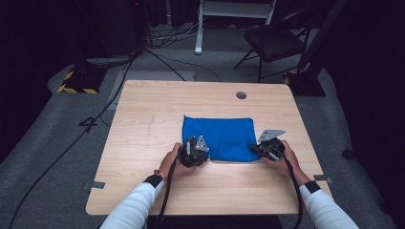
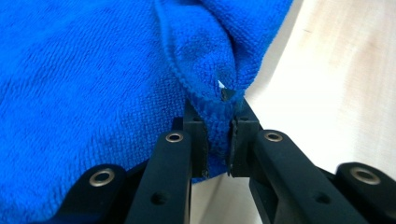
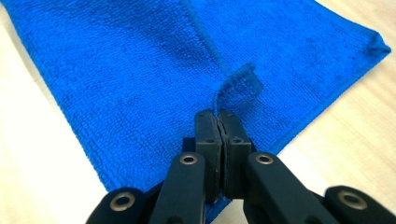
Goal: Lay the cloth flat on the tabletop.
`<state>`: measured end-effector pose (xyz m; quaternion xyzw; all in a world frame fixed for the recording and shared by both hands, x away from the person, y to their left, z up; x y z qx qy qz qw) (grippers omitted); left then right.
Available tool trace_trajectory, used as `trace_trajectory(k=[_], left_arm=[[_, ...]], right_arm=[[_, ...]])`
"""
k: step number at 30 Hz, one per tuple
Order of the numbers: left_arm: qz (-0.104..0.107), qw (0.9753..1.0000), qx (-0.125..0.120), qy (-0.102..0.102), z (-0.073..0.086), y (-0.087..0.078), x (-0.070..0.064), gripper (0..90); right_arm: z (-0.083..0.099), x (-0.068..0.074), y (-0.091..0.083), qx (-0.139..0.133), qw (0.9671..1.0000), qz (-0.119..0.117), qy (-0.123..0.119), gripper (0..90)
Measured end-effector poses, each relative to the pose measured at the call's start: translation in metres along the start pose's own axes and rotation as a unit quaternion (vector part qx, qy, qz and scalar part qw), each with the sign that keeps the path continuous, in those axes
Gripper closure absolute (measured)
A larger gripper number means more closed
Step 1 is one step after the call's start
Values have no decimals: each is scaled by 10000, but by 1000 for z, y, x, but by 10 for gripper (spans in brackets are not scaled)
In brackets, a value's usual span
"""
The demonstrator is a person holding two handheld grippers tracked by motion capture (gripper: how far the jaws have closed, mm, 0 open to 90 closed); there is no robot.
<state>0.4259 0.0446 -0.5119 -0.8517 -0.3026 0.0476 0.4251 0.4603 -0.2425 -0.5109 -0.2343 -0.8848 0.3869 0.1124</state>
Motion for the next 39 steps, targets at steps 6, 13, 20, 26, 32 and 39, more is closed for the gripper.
trace_trajectory(k=[6,13,20,26,32,39], left_arm=[[-179,9998,-81,19,-2,2,18,801],[-248,9977,-631,-85,-2,-48,24,779],[-205,9972,-647,303,16,-76,7,783],[17,9970,-554,531,38,-88,-16,760],[119,9971,-342,676,55,-90,-32,696],[170,9990,-304,269,61,-92,-31,447]], right_arm=[[-6,-9,-3,-185,9996,198,37,885],[-10,-2,-52,-1031,9946,34,-108,868],[7,28,-83,-1255,9894,-496,-537,791],[36,47,-93,-1083,9884,-859,-627,777],[55,57,-94,-846,9913,-869,-519,713],[38,43,-89,-964,9941,-453,-205,576]])
Point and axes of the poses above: each handheld gripper's, and its own axes: y roughly forward along the jaws, z roughly out of its underside, x roughly to its left, the point moved 3 cm from there along y, roughly forward along the jaws, and after that the axes turned 10 degrees about -z, right-handed, at the moved point
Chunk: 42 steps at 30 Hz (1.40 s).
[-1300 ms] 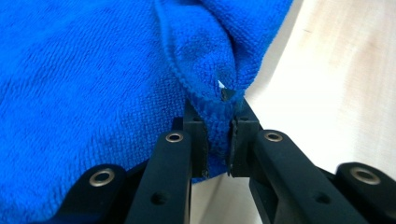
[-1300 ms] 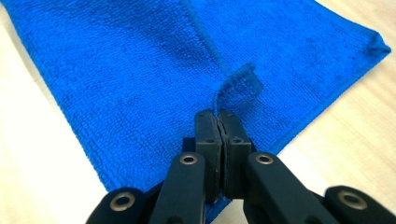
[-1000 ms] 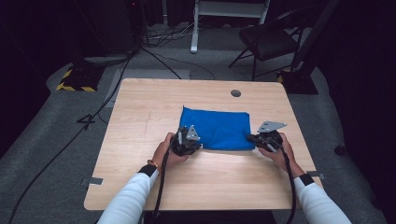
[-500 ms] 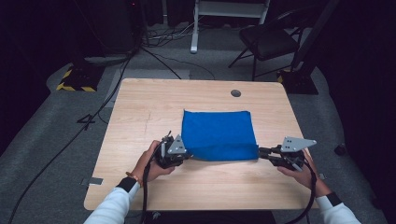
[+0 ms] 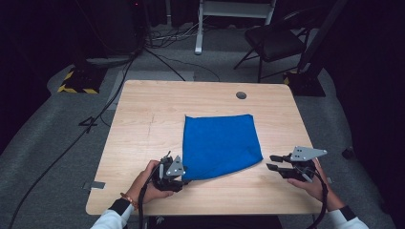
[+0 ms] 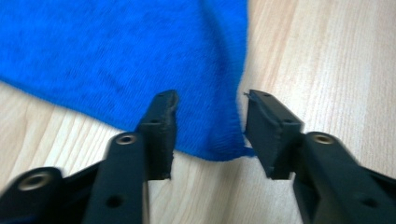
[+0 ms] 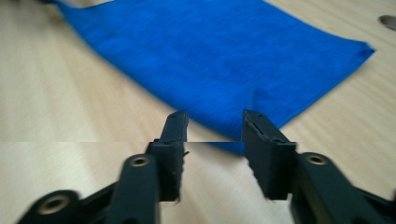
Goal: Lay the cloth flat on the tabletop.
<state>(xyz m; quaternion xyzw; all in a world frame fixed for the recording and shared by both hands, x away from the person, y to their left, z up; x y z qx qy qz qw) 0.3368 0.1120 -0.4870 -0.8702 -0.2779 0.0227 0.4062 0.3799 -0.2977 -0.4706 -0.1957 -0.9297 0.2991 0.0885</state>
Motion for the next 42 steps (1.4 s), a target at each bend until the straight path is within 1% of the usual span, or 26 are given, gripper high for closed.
trace_trajectory(k=[3,4,5,6,7,8,10,11,12,14,15,17,18,19,21,23,25,27,30,33,35,37,38,39,40,42], left_arm=[[-6,9995,-158,-257,-3,-4,0,371],[-6,9995,-158,-257,-3,-4,0,368],[94,9993,-235,-274,-6,-5,-1,368],[94,9993,-235,-274,-6,-5,-1,369],[219,9994,-216,-132,-7,-5,-5,393],[219,9994,-216,-132,-7,-5,-5,425],[236,9996,-122,-39,-7,-2,-9,485],[280,9996,-100,-12,-6,0,-10,529],[287,9996,-51,29,-4,1,-11,529],[185,9998,44,91,-2,5,-12,632],[224,9996,104,118,0,6,-12,706],[183,9995,183,173,1,7,-12,739],[183,9995,183,173,1,7,-12,754],[118,9996,215,146,2,7,-11,758],[57,9998,200,81,2,7,-10,758],[-19,9998,215,-6,4,6,-7,771],[-35,9997,247,-35,5,5,-6,771],[-43,9996,283,-43,8,3,-6,770],[-59,9995,309,-52,10,2,-7,767],[-132,9992,306,-214,13,1,-6,731],[-140,9989,314,-330,18,-1,-6,699],[-157,9988,333,-329,19,-2,-7,694],[-164,9987,346,-351,22,-4,-8,664],[-164,9987,346,-351,22,-4,-8,654],[-188,9985,341,-384,25,-7,-8,629],[-190,9984,303,-438,26,-9,-7,566]], right_arm=[[-15,-14,17,63,9998,89,138,512],[-15,-14,17,63,9998,89,138,512],[-21,-21,28,187,9995,1,262,456],[-23,-24,33,237,9993,-3,299,440],[-25,-26,38,248,9992,24,324,432],[-25,-26,38,248,9992,24,324,432],[-26,-31,48,319,9982,-55,495,406],[-25,-35,58,508,9970,-143,573,404],[-25,-35,58,508,9970,-143,573,404],[-23,-36,67,688,9958,-162,584,475],[-22,-34,71,862,9946,-261,513,592],[-21,-29,72,919,9948,-292,329,715],[-21,-29,72,919,9948,-292,329,715],[-21,-25,67,894,9950,-382,222,814],[-21,-22,63,842,9955,-395,156,830],[-21,-13,48,669,9965,-500,-55,871],[-21,-10,42,623,9965,-533,-145,868],[-15,1,26,454,9959,-728,-302,825],[-9,9,16,410,9946,-861,-406,829],[1,18,7,423,9932,-981,-455,845],[13,26,0,541,9920,-1037,-483,793],[17,27,-2,560,9918,-1052,-456,755],[27,30,-6,630,9920,-1020,-394,690],[27,30,-6,630,9920,-1020,-394,690],[34,32,-12,649,9928,-955,-316,611],[37,32,-16,645,9935,-902,-262,589]])
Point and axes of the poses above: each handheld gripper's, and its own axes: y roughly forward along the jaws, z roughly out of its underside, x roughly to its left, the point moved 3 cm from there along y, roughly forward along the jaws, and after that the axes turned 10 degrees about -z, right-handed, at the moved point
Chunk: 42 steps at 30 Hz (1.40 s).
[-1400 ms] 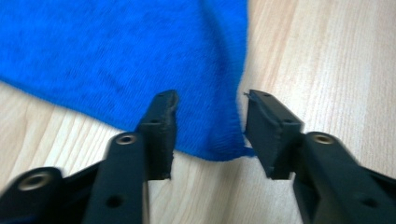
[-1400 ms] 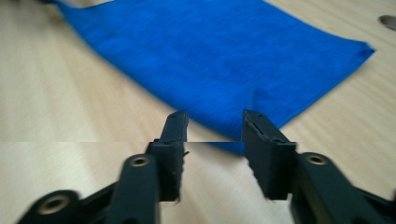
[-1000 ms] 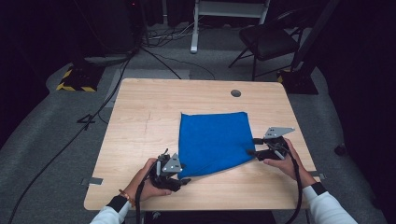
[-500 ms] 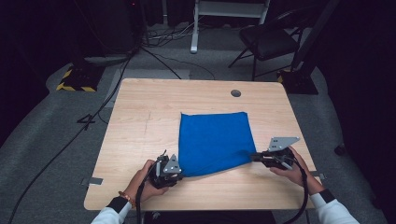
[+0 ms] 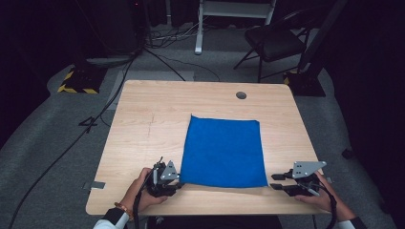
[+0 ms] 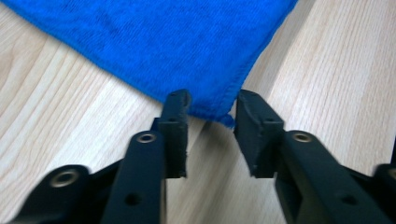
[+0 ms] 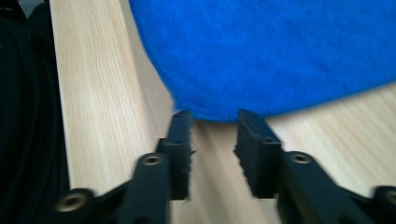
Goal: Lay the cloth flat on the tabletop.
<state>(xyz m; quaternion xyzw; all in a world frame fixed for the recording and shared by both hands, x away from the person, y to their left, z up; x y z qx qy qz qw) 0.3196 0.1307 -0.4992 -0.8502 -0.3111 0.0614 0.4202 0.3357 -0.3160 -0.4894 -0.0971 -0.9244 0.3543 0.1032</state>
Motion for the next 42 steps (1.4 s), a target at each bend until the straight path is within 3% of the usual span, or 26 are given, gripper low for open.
trace_trajectory(k=[1,2,6,7,10,13,19,22,25,26,29,33,38,42], left_arm=[[3,10000,-17,-43,1,-2,1,566],[-15,9999,-38,-95,2,-4,2,467],[-163,9990,-117,-392,4,-12,7,209],[-145,9978,-268,-590,3,-15,10,200],[-210,9975,-358,-566,-2,-17,14,196],[-275,9975,-376,-529,-8,-14,17,191],[-286,9985,-333,-315,-30,14,21,193],[-93,9996,-212,-153,-43,39,28,191],[44,9996,-201,-184,-50,48,32,185],[-2,9997,-177,-144,-56,56,36,178],[71,9997,-162,-186,-60,63,40,180],[56,9997,146,-207,-62,85,47,180],[143,9994,87,-316,-63,90,52,160],[47,9991,81,-411,-65,93,60,163]], right_arm=[[3,1,-4,-16,10000,68,45,573],[6,1,-13,-145,9995,228,173,511],[5,-4,-22,-376,9961,656,455,427],[4,-6,-22,-412,9951,739,515,413],[-3,-13,-19,-515,9911,1029,674,350],[-14,-19,-12,-470,9894,1208,653,313],[-30,-30,10,-318,9899,1252,591,294],[-42,-40,33,-85,9923,1137,487,290],[-47,-49,43,-8,9921,1161,465,290],[-51,-58,50,-1,9925,1112,509,291],[-54,-66,56,-84,9931,991,618,289],[-56,-81,64,-91,9924,905,828,290],[-53,-89,69,-32,9911,953,928,284],[-50,-100,73,76,9889,1060,1034,285]])
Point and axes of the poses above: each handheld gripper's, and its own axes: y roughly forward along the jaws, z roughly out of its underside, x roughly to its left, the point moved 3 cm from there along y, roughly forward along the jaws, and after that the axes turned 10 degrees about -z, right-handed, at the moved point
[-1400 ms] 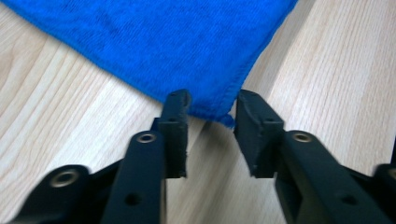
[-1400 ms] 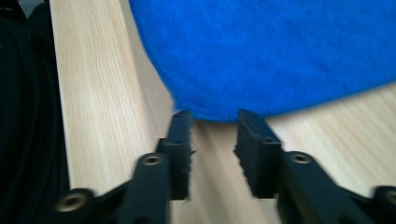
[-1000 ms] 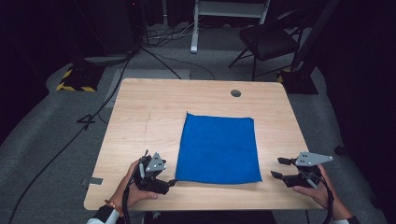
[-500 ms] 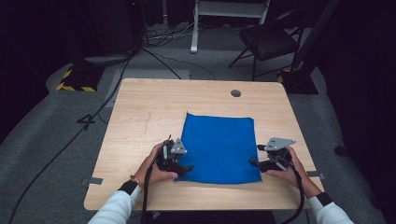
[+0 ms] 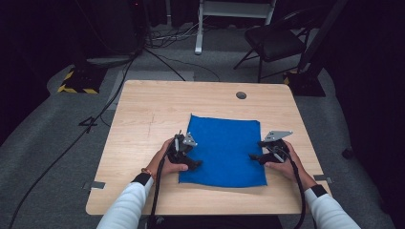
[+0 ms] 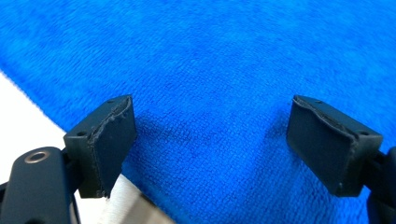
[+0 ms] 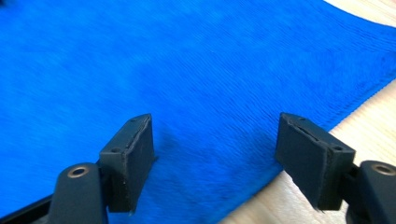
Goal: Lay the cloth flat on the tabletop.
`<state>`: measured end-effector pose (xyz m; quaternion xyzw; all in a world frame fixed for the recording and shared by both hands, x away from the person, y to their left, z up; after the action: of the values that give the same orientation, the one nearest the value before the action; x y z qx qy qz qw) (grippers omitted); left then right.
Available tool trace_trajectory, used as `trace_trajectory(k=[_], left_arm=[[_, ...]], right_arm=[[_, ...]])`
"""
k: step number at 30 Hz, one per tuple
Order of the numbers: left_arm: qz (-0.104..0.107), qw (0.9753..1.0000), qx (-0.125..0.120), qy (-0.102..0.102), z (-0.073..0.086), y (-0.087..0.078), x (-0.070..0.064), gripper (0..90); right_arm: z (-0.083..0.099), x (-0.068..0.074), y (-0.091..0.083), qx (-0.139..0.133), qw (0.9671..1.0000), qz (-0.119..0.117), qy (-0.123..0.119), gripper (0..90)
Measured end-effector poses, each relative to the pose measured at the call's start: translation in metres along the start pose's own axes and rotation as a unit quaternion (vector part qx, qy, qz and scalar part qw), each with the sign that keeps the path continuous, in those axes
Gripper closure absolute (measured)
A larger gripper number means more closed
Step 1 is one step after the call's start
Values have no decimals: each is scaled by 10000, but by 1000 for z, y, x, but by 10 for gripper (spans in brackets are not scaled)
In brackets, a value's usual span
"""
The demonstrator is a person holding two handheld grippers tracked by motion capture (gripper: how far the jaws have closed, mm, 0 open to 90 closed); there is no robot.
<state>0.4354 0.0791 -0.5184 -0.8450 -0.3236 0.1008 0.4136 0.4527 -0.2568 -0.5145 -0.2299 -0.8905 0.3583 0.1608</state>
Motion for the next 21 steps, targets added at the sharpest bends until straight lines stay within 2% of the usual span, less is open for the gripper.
trace_trajectory(k=[3,6,9,10,11,12,14,17,19,20,21], left_arm=[[-56,9999,-60,-122,-3,4,5,161],[-124,9999,-67,-53,-4,6,5,151],[-142,9998,-94,-55,-5,8,5,149],[-151,9998,-99,-60,-5,8,6,149],[-156,9998,-117,-72,-5,8,6,149],[-185,9997,-109,-106,-5,9,6,149],[-186,9997,-132,-108,-6,9,7,148],[-292,9992,-146,-230,-7,11,10,148],[-342,9990,-72,-264,-10,13,12,148],[-371,9988,-62,-308,-12,15,15,147],[-396,9986,-84,-346,-13,17,17,147]], right_arm=[[-1,-9,2,-15,9999,12,103,293],[-3,-13,3,-1,10000,80,15,271],[-6,-21,6,-42,9998,153,109,272],[-9,-27,8,-43,9995,251,203,262],[-9,-27,8,-43,9995,251,203,262],[-13,-31,11,-76,9989,435,158,244],[-17,-36,15,-83,9985,427,322,245],[-20,-40,17,-101,9981,495,345,242],[-22,-43,20,-161,9978,566,295,241],[-25,-47,21,-126,9973,573,447,229],[-26,-50,22,-121,9970,585,488,217]])
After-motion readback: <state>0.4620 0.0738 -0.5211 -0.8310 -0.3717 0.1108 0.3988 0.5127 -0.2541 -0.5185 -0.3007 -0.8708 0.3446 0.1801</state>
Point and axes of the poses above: each handheld gripper's, and its own axes: y roughly forward along the jaws, z roughly out of its underside, x roughly to its left, the point moved 3 cm from there along y, roughly forward along the jaws, and after that the axes turned 10 degrees about -z, right-handed, at the moved point
